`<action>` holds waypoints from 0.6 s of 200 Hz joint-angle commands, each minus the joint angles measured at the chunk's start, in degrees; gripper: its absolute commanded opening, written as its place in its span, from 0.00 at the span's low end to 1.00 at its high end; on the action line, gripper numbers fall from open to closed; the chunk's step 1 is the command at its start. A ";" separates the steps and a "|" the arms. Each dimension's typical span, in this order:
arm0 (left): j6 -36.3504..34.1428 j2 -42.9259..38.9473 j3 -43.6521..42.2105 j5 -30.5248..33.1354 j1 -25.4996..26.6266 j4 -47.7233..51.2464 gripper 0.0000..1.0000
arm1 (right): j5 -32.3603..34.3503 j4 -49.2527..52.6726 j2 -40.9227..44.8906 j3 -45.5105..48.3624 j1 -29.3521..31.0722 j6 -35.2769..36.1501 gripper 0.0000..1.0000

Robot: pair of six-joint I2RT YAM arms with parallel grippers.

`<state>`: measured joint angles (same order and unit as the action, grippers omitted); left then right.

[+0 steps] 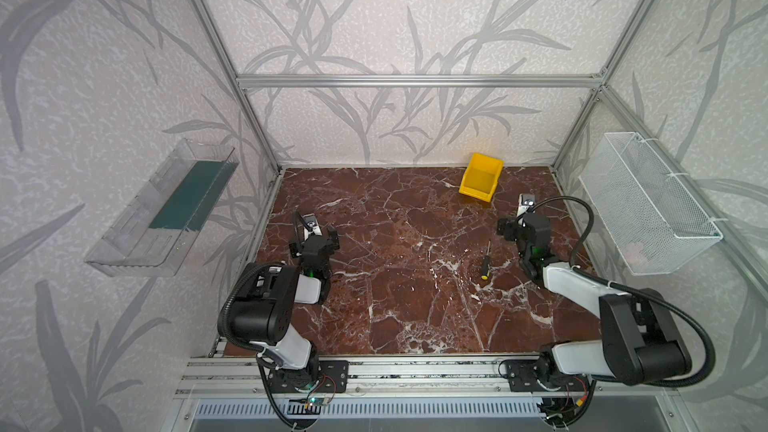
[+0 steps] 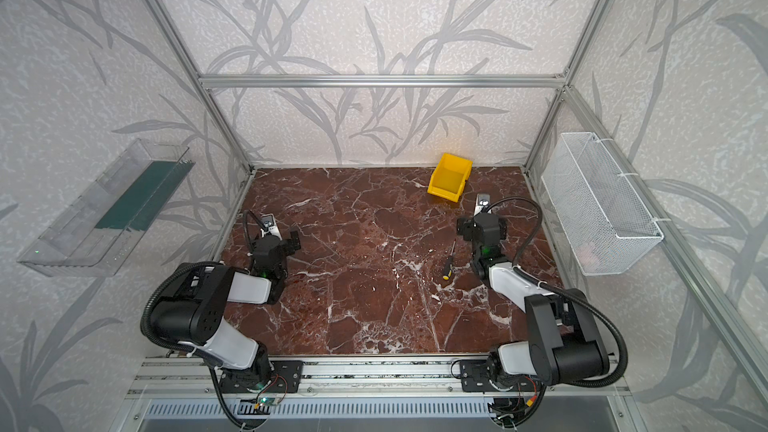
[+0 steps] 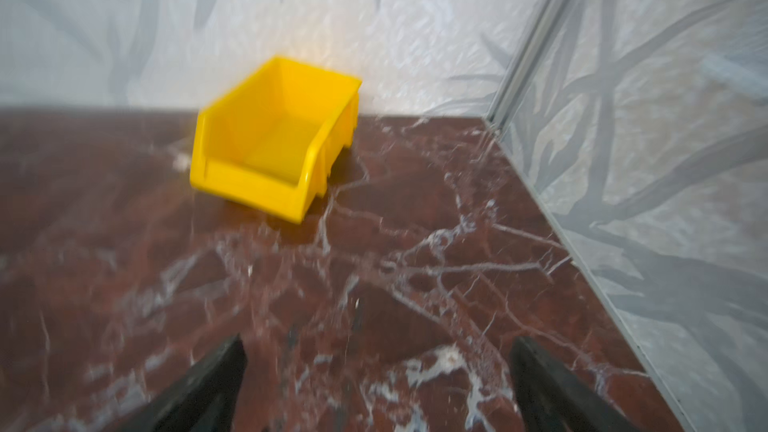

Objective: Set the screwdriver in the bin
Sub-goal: 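Reach the right gripper to the yellow bin while the left arm extends forward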

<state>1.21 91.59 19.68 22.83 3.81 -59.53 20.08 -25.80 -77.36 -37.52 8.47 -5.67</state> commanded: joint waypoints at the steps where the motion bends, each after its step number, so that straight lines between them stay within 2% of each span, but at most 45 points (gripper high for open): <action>1: 1.49 -0.73 1.02 0.48 -0.87 1.37 0.99 | -0.36 14.34 1.42 -5.11 -1.27 -12.10 0.99; 22: 2.82 -1.81 1.08 2.29 -1.43 2.80 0.99 | -10.16 9.85 -3.39 -9.10 -1.40 -9.01 0.99; 36: 1.47 -2.72 0.45 1.65 -0.54 2.61 0.99 | -13.49 15.18 -7.19 -15.05 -1.13 -9.60 0.99; 43: 0.00 -2.67 -1.04 -0.01 -0.27 -0.89 0.99 | -13.74 17.83 -9.11 -17.91 -0.81 -9.62 0.99; 69: -2.49 -1.24 -4.26 3.18 2.23 -9.99 0.99 | -15.94 22.80 -15.25 -24.61 -0.56 -10.37 0.99; 113: -0.55 -3.32 -0.38 2.81 1.03 -0.08 0.99 | -13.57 30.16 -27.28 -36.11 -0.56 -12.73 0.99; 120: -1.28 -4.27 1.10 5.30 1.07 2.93 0.99 | -13.19 31.23 -29.35 -38.22 -0.64 -13.09 0.99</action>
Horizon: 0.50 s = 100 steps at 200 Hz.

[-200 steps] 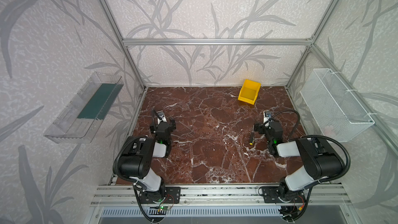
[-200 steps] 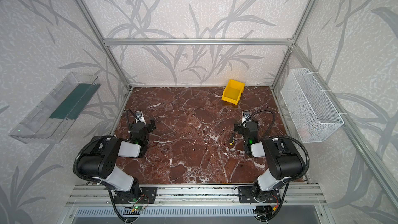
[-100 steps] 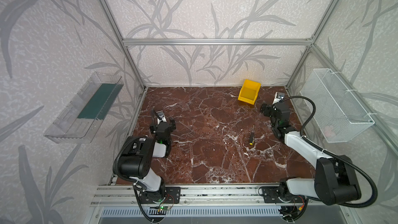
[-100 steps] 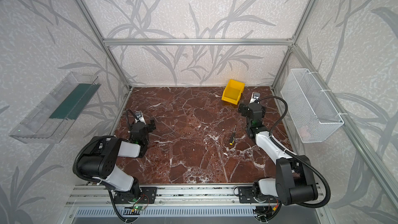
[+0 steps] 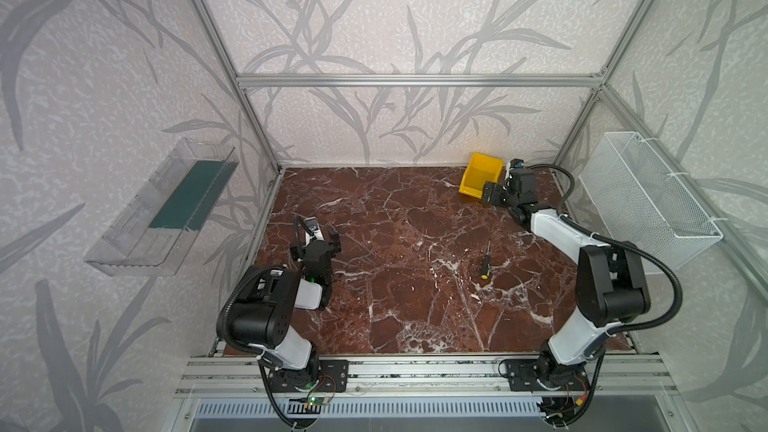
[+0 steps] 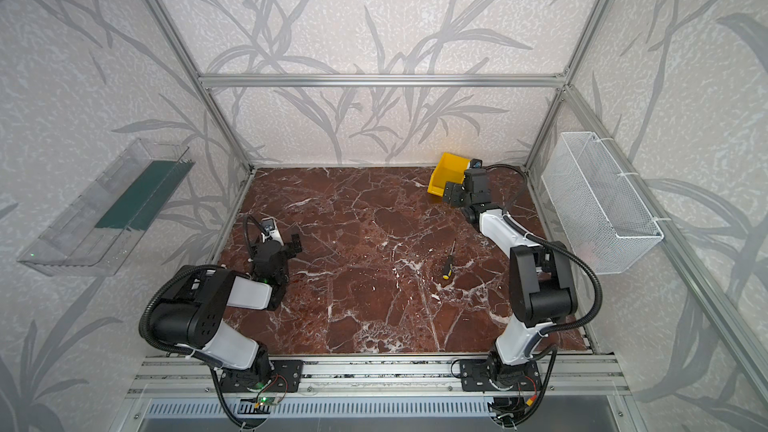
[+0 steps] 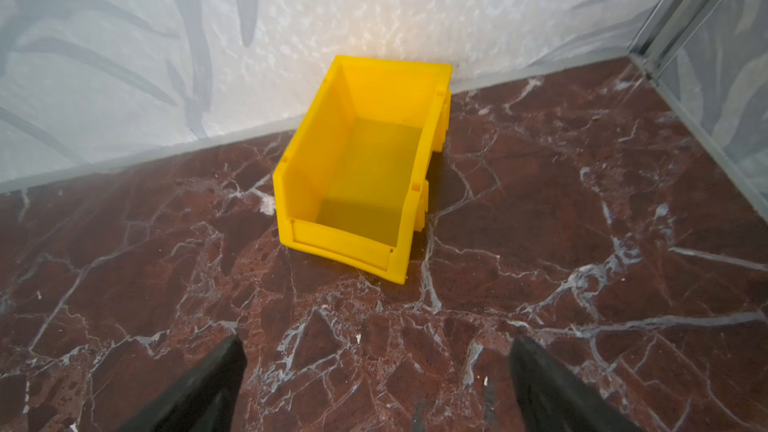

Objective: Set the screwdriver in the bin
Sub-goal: 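Reach the right gripper to the yellow bin while the left arm extends forward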

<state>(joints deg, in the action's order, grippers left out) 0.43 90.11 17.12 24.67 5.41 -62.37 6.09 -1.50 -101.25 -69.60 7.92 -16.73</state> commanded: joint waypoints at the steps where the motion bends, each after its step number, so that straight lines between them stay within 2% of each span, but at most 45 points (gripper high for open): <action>1: -0.63 -2.94 4.03 4.08 -0.29 6.91 0.99 | 0.83 7.11 -5.76 -6.45 -0.14 -2.10 0.99; 6: -0.30 -5.33 6.57 5.38 0.25 13.42 0.99 | 0.86 8.03 -7.16 -8.05 -0.23 -2.36 0.99; 20: 0.35 -10.32 15.55 2.30 0.30 35.90 0.99 | 0.00 10.40 -10.95 -12.26 -0.36 -3.12 0.99; 27: -0.61 -11.47 19.00 0.84 0.33 42.28 0.99 | -0.61 10.70 -12.30 -13.82 -0.36 -3.13 0.98; 42: -2.69 -14.10 22.35 -1.79 1.50 47.71 0.99 | 0.10 11.02 -14.70 -16.38 -0.36 -4.14 0.95; 58: -3.39 -18.99 22.77 -5.37 3.79 48.63 0.99 | 3.25 12.58 -17.24 -19.40 -0.60 -5.33 0.91; 81: -3.69 -24.63 24.53 -9.96 10.27 53.08 0.99 | 4.68 15.82 -21.06 -23.83 -1.40 -6.99 0.84; 100: -2.14 -25.27 27.84 -14.93 16.01 58.75 0.99 | 5.31 17.66 -23.84 -26.92 -1.75 -7.26 0.76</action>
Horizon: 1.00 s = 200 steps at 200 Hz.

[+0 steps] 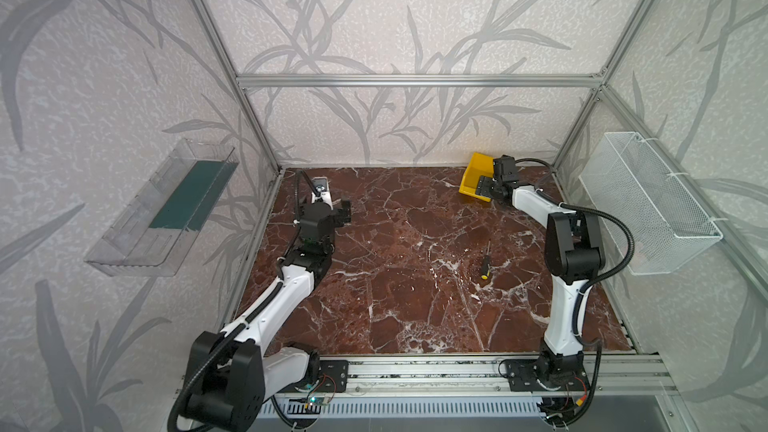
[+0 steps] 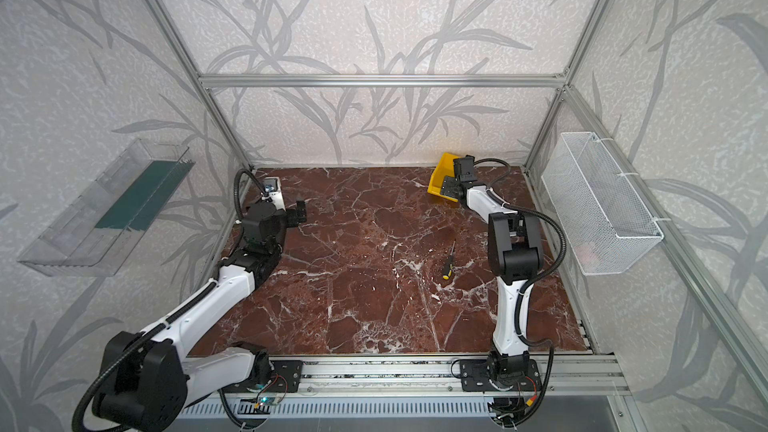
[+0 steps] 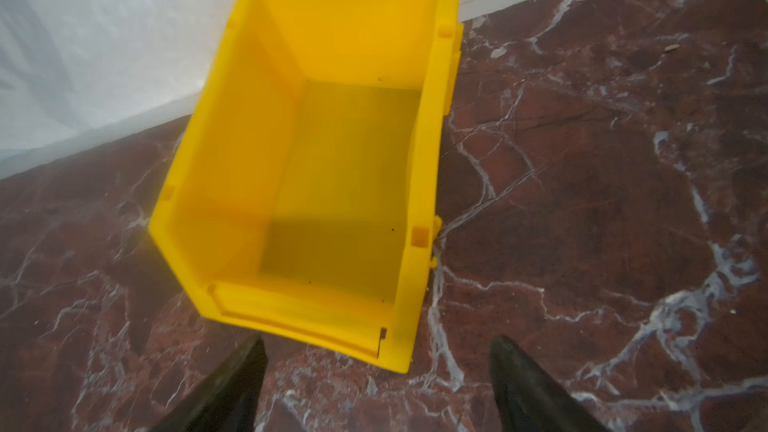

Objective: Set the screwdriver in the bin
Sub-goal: 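Reach the right gripper to the yellow bin while the left arm extends forward, then grasp the bin rim with the right gripper and drag it toward the left gripper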

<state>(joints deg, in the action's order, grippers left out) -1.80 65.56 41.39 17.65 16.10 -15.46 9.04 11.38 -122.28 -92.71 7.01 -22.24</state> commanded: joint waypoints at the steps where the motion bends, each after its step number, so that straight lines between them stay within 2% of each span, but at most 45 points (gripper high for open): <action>1: 0.29 -0.67 3.82 -8.34 5.56 12.07 0.99 | 2.24 4.88 -2.93 -3.98 -0.84 -1.75 0.75; 17: 1.74 1.46 8.49 -12.88 9.42 18.40 0.99 | 1.55 5.67 -4.86 -6.25 -0.94 -1.52 0.65; 43: 2.78 6.51 15.72 -12.23 15.03 24.66 0.99 | 0.82 8.25 -7.56 -10.03 -1.02 -0.87 0.46; 93: 9.65 13.05 27.07 -10.41 16.03 33.87 0.99 | -2.04 12.08 -3.56 -9.53 -0.70 3.81 0.04; 106: 11.71 14.36 28.60 -12.73 16.01 35.83 0.99 | -2.24 12.04 -1.23 -7.57 -0.34 5.55 0.00; 137: 17.89 16.68 31.27 -17.30 15.83 41.51 0.99 | -3.21 13.31 6.89 -1.40 2.67 7.64 0.00; 200: 22.65 11.82 26.21 -15.03 15.22 43.69 0.99 | -2.95 12.30 20.73 11.41 17.49 9.56 0.00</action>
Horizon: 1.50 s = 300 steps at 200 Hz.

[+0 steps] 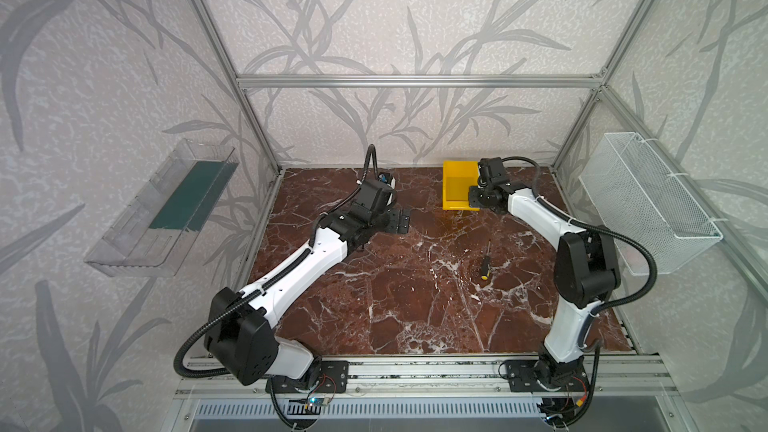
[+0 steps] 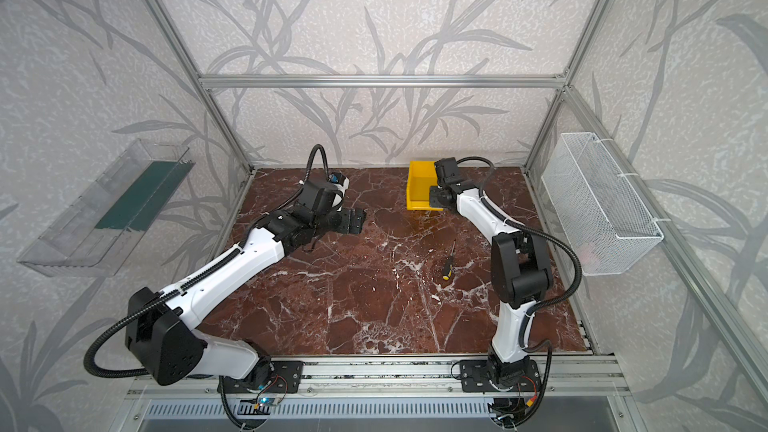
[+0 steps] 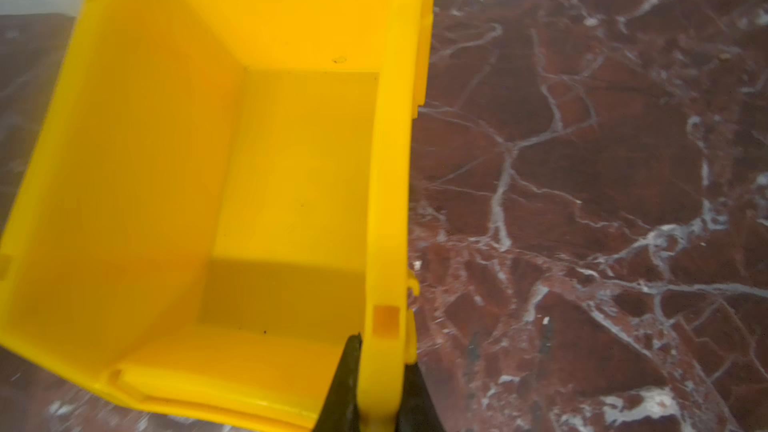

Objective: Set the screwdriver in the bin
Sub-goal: 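Grasp the bin rim with the right gripper and drag it toward the left gripper, then hold the bin with the left gripper while the right gripper releases it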

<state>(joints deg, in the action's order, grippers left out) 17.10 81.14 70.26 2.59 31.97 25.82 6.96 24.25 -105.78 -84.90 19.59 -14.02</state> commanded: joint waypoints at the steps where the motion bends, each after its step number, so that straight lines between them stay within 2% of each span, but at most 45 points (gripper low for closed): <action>1: 3.91 -3.87 -2.89 -0.05 -0.66 2.35 0.99 | -0.93 -0.63 4.33 3.82 5.18 1.35 0.00; 41: 8.78 -8.46 -8.18 -4.66 -4.29 2.43 0.99 | -4.60 -2.11 5.25 9.73 10.85 -0.72 0.00; 64: 12.92 -11.31 -13.21 -8.82 -7.11 -2.83 0.99 | -6.87 -3.36 4.06 11.41 12.45 -2.11 0.00; 78: 13.51 -12.45 -15.54 -10.66 -7.70 -6.27 0.99 | -5.15 -2.62 3.42 11.57 14.11 -1.33 0.00; 122: 14.72 -10.10 -14.79 -15.13 -7.67 -8.23 0.99 | -1.86 1.39 1.66 12.28 15.56 -2.92 0.00; 158: 14.10 -8.27 -14.11 -14.89 -8.08 -10.52 0.99 | -0.95 -0.06 0.53 14.82 15.57 -5.84 0.04; 184: 15.26 -8.41 -16.85 -17.32 -8.37 -13.76 0.99 | -0.72 1.04 0.94 14.64 15.58 -7.81 0.16; 203: 16.56 -9.36 -18.81 -19.39 -8.32 -17.52 0.99 | -1.78 1.40 2.68 14.30 15.56 -7.11 0.38; 231: 17.97 -8.84 -19.38 -22.83 -8.16 -20.54 0.99 | -1.02 5.89 6.21 12.54 15.20 -6.68 0.54; 242: 17.98 -8.47 -18.81 -23.61 -8.16 -20.25 0.99 | -1.23 7.44 7.68 13.02 14.44 -7.04 0.55; 251: 17.82 -8.37 -18.68 -24.01 -7.98 -20.41 0.99 | -2.17 8.19 10.50 14.50 12.98 -7.69 0.60; 259: 17.64 -8.46 -18.67 -24.20 -7.74 -20.56 0.99 | -2.87 9.01 11.91 15.86 11.44 -8.51 0.70; 275: 17.25 -8.28 -18.73 -25.44 -6.97 -21.42 0.99 | -3.42 10.06 14.61 19.68 7.96 -9.58 0.73; 281: 17.09 -7.90 -18.66 -25.85 -6.52 -21.68 0.99 | -3.16 9.66 15.63 21.57 6.71 -9.66 0.83; 300: 17.09 -6.75 -18.52 -27.91 -5.22 -22.71 0.99 | -4.28 8.73 17.26 27.21 2.11 -10.59 0.85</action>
<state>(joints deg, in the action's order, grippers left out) 33.91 73.01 50.61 -21.69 25.32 5.58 3.95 29.87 -89.82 -63.48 26.26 -22.59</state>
